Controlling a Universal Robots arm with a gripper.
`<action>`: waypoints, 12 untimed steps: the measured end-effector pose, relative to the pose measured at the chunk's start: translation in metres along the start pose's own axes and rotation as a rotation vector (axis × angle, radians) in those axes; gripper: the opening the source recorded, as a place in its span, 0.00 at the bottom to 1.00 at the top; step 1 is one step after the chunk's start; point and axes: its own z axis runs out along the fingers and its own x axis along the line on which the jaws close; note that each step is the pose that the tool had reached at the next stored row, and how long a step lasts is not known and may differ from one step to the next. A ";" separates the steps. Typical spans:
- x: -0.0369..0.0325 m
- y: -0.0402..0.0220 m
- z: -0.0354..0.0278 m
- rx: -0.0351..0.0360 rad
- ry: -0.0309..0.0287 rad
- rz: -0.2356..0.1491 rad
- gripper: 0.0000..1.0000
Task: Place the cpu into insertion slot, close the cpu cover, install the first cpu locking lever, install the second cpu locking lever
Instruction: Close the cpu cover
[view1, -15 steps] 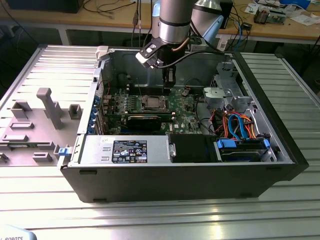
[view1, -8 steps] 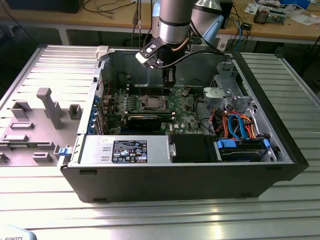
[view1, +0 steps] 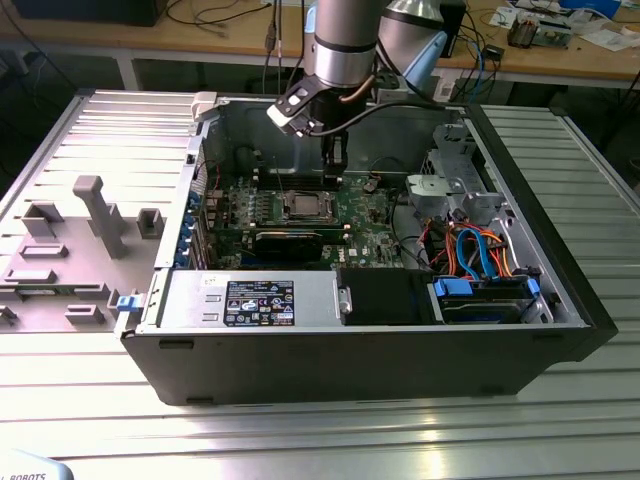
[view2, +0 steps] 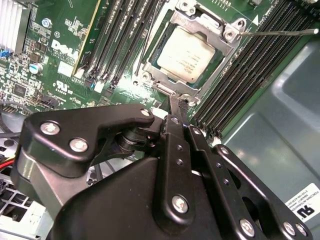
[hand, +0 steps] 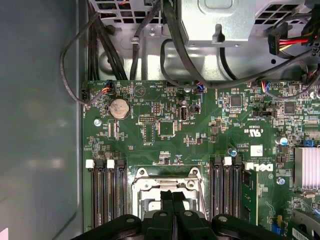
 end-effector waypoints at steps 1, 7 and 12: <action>0.0000 -0.0008 0.0000 0.0000 -0.0001 0.000 0.11; 0.0000 -0.0055 0.0021 0.0001 -0.0001 0.000 0.11; 0.0001 -0.0063 0.0055 0.0011 -0.0002 0.000 0.11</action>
